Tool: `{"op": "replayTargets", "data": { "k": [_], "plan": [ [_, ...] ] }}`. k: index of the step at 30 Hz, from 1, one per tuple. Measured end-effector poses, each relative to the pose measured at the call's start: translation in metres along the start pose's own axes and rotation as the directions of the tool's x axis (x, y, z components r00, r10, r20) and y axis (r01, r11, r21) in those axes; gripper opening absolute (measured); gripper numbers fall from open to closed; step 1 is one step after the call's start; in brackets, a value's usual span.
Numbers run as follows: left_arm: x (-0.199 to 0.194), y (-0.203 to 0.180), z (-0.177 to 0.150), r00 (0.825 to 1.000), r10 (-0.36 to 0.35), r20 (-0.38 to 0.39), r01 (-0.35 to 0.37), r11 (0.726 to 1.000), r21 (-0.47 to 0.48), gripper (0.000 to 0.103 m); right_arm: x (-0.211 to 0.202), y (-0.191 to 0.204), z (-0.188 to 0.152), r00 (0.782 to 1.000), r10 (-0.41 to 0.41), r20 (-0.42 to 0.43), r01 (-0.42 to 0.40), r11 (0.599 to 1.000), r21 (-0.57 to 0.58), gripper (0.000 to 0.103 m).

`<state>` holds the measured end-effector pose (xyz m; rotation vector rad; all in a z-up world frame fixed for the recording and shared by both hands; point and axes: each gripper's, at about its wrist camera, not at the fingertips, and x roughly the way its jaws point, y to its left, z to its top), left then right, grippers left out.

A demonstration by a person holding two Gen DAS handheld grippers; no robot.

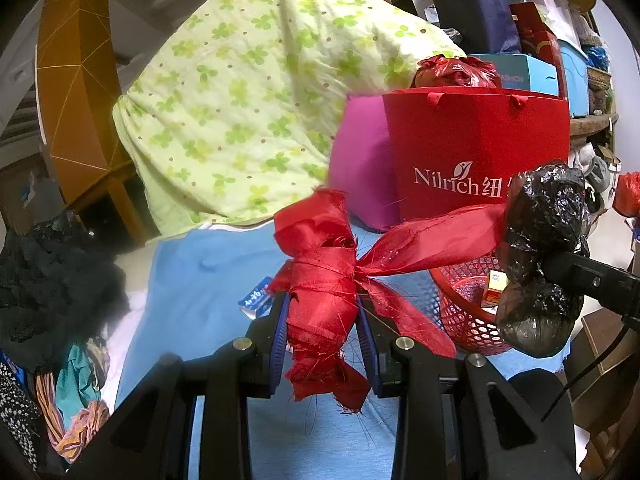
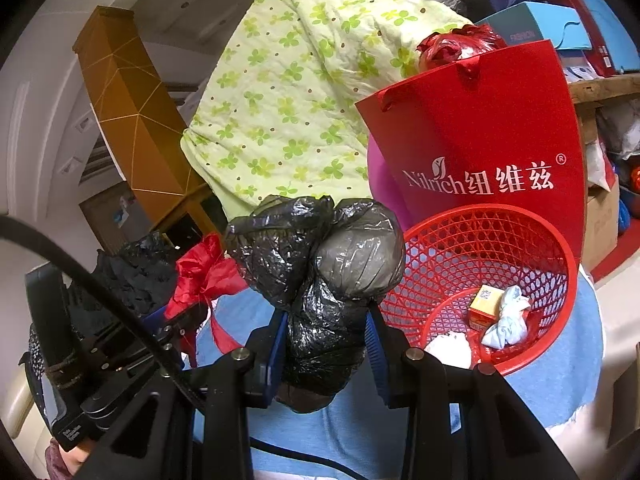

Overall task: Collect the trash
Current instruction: 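Lift and carry the ribbon bundle and black bag toward the red mesh basket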

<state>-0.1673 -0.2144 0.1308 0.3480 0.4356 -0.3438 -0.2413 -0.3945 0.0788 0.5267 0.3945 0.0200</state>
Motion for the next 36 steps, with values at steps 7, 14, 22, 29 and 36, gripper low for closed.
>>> {"op": "replayTargets", "data": {
  "k": [7,14,22,29,36],
  "plan": [
    [0.001,-0.005,0.001,1.0,-0.003,-0.002,0.003,1.0,0.012,0.034,-0.002,-0.003,0.0,1.0,-0.003,0.005,0.003,1.0,0.007,0.039],
    [0.002,-0.009,0.001,1.0,-0.013,-0.004,0.013,1.0,0.023,0.034,-0.006,-0.005,0.001,1.0,-0.004,0.011,0.004,1.0,0.014,0.039],
    [0.002,-0.014,0.003,1.0,-0.02,-0.005,0.02,0.999,0.032,0.034,-0.01,-0.006,0.0,1.0,-0.009,0.016,0.009,1.0,0.018,0.039],
    [0.002,-0.018,0.004,1.0,-0.025,-0.004,0.025,0.999,0.041,0.034,-0.014,-0.009,0.0,1.0,-0.016,0.024,0.016,1.0,0.025,0.039],
    [0.002,-0.02,0.003,0.999,-0.034,-0.009,0.034,0.998,0.046,0.034,-0.018,-0.011,0.0,0.999,-0.024,0.026,0.023,0.999,0.037,0.039]
  ]
}}
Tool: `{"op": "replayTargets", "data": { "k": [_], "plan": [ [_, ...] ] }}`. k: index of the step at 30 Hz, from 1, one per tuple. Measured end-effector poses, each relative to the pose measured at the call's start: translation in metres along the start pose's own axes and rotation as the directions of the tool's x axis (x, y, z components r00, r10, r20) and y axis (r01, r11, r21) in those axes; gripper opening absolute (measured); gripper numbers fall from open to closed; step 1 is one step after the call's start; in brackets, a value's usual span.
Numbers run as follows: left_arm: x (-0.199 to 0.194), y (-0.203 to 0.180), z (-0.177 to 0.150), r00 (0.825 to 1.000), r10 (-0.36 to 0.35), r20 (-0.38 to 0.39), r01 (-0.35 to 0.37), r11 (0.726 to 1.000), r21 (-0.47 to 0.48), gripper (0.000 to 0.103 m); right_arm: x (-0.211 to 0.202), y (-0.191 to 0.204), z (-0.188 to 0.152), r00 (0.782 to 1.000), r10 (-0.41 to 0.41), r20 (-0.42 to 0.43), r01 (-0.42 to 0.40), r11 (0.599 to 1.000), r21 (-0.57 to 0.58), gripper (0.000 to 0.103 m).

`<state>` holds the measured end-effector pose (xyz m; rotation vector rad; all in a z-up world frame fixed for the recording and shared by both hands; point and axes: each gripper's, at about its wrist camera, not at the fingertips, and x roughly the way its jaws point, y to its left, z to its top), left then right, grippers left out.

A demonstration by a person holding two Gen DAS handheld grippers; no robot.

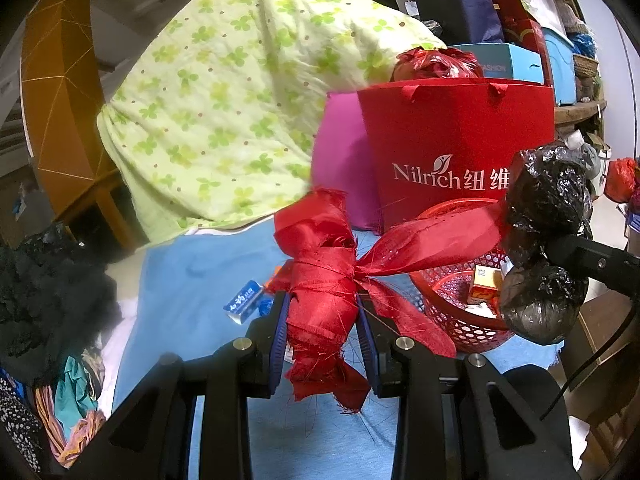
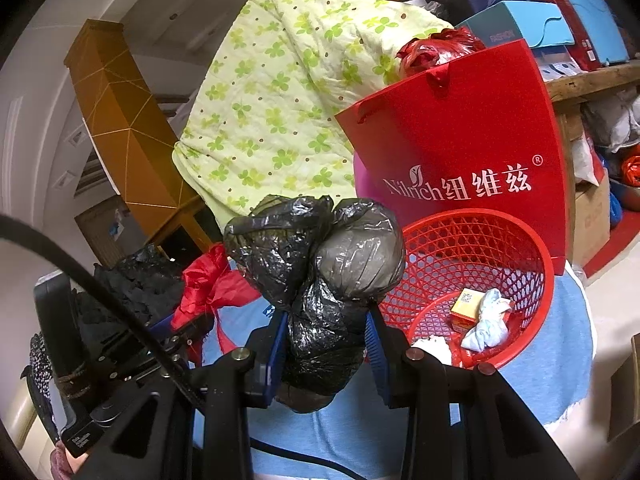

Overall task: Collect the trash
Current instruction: 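Lift and carry the ribbon bundle and black bag toward the red mesh basket, then move both held items over the opening of the red mesh basket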

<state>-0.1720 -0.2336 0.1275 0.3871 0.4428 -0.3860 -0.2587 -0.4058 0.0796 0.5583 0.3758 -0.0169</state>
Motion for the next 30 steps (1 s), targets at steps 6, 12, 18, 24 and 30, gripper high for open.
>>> {"op": "replayTargets", "data": {
  "k": [6,12,18,24,30],
  "plan": [
    [0.001,-0.001,-0.0003,1.0,-0.004,-0.004,0.004,1.0,0.002,0.034,-0.002,-0.0007,0.0001,1.0,-0.008,0.002,0.008,1.0,0.009,0.039],
    [0.0027,-0.0039,-0.0008,1.0,-0.008,-0.009,0.008,1.0,0.005,0.035,-0.0028,-0.003,-0.0012,1.0,-0.01,0.002,0.01,1.0,0.015,0.039],
    [0.0032,-0.005,-0.0012,1.0,-0.009,-0.008,0.009,1.0,0.004,0.035,-0.0049,-0.0019,-0.0014,1.0,-0.015,0.006,0.015,1.0,0.017,0.039],
    [0.0042,-0.0059,-0.0016,1.0,-0.013,-0.011,0.014,1.0,0.007,0.035,-0.0066,-0.0024,-0.0013,1.0,-0.022,0.01,0.022,1.0,0.018,0.039],
    [0.0056,-0.007,-0.0027,1.0,-0.018,-0.013,0.019,1.0,0.008,0.035,-0.0068,-0.0031,-0.0016,1.0,-0.024,0.009,0.024,1.0,0.02,0.039]
  ]
}}
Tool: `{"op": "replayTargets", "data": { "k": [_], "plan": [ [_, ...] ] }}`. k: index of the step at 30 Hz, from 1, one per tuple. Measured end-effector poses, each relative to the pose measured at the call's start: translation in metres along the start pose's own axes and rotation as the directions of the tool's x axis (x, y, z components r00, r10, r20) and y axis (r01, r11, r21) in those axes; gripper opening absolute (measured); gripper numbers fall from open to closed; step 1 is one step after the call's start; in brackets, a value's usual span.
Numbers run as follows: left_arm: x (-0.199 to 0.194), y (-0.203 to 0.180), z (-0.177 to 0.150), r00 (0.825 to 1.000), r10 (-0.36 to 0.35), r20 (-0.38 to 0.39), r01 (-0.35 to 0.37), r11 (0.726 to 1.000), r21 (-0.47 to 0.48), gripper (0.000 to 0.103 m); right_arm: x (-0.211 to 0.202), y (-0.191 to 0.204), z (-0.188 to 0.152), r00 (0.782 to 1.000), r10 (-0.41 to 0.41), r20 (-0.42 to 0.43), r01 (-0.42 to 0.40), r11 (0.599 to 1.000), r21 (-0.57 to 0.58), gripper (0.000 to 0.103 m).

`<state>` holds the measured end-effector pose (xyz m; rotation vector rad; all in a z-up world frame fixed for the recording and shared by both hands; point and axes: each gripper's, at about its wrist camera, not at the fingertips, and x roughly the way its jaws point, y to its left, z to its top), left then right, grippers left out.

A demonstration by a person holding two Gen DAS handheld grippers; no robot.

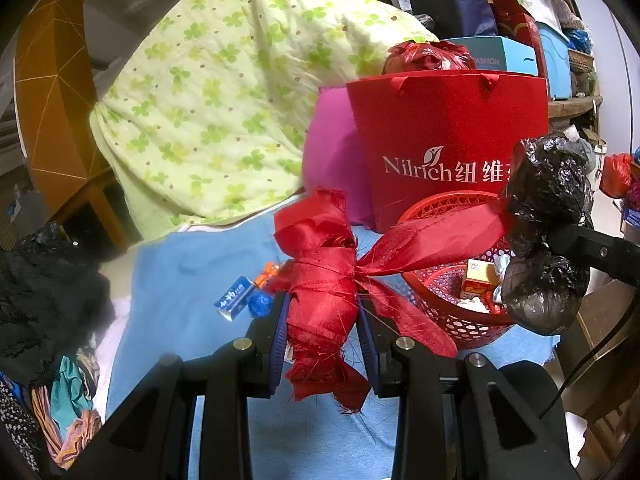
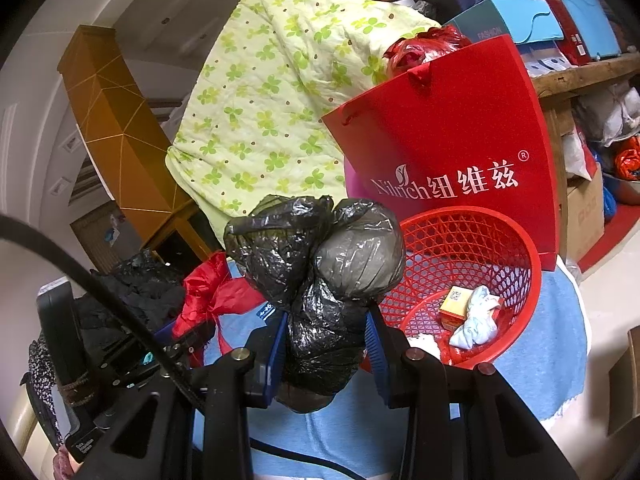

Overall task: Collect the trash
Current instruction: 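Move both held items over the opening of the red mesh basket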

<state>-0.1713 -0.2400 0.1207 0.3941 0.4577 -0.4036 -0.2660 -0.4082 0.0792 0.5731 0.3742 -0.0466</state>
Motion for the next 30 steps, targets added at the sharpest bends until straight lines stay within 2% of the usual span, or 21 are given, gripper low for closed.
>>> {"op": "replayTargets", "data": {
  "k": [30],
  "plan": [
    [0.0017,-0.0095,-0.0029,1.0,-0.02,-0.01,0.021,0.999,0.029,0.035,-0.0014,-0.0044,-0.0012,1.0,-0.012,0.002,0.012,1.0,0.018,0.039]
  ]
}}
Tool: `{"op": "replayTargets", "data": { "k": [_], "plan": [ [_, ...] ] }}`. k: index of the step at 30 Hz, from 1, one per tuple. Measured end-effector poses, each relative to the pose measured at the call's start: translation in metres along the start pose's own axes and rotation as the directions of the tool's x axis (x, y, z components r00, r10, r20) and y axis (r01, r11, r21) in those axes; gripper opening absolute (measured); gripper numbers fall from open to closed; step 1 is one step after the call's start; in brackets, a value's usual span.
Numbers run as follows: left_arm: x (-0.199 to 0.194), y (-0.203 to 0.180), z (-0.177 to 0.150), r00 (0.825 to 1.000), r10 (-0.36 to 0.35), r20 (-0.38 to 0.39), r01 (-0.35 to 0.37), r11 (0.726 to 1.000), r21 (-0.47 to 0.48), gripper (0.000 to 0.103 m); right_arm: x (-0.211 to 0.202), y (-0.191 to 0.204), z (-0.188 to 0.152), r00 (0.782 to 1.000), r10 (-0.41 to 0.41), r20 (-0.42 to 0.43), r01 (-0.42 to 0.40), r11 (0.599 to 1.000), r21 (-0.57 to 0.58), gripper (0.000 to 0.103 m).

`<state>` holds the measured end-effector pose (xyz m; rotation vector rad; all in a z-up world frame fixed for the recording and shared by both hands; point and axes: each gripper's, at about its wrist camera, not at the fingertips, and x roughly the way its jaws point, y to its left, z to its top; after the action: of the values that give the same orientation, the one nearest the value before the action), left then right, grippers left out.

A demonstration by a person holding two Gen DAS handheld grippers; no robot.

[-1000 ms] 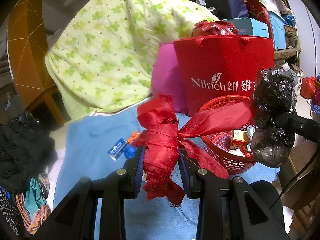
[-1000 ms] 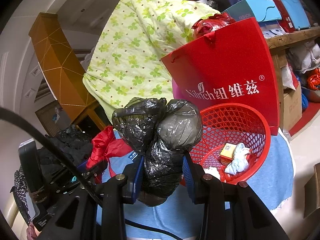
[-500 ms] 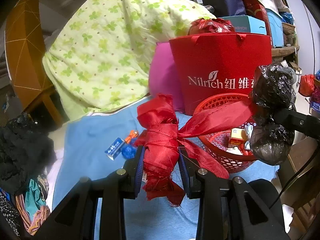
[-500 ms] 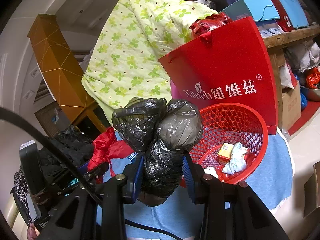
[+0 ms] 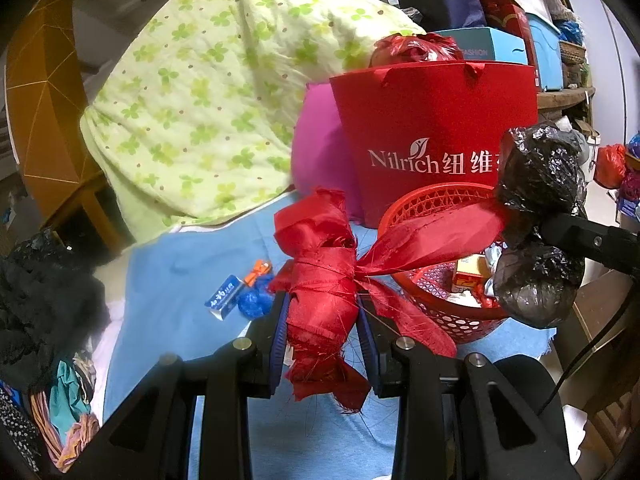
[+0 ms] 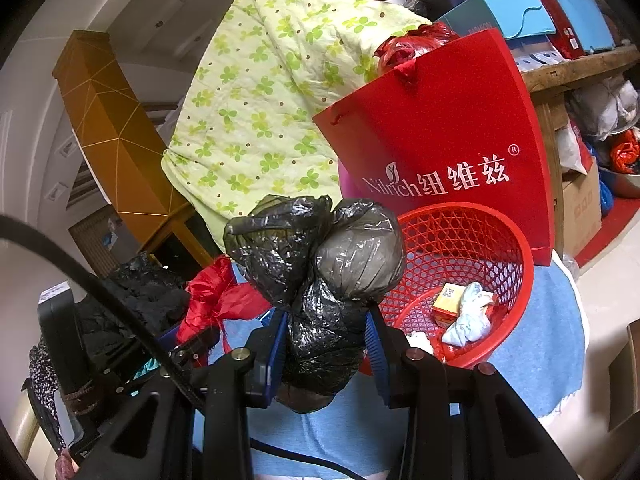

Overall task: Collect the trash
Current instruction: 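Move both held items over the opening of the red mesh basket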

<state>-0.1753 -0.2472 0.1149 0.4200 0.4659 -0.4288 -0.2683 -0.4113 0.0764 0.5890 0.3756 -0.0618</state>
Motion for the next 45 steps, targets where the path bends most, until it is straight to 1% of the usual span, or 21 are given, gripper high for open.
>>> {"op": "replayTargets", "data": {
  "k": [23,45],
  "plan": [
    [0.004,-0.007,0.002,1.0,-0.022,-0.003,0.022,0.999,0.032,0.035,0.001,0.0,-0.001,1.0,-0.006,-0.002,0.007,1.0,0.013,0.039],
    [0.01,-0.011,0.0,0.999,-0.033,-0.013,0.034,0.999,0.036,0.035,0.002,-0.006,0.001,1.0,-0.016,-0.008,0.017,0.999,0.038,0.039]
  ]
}}
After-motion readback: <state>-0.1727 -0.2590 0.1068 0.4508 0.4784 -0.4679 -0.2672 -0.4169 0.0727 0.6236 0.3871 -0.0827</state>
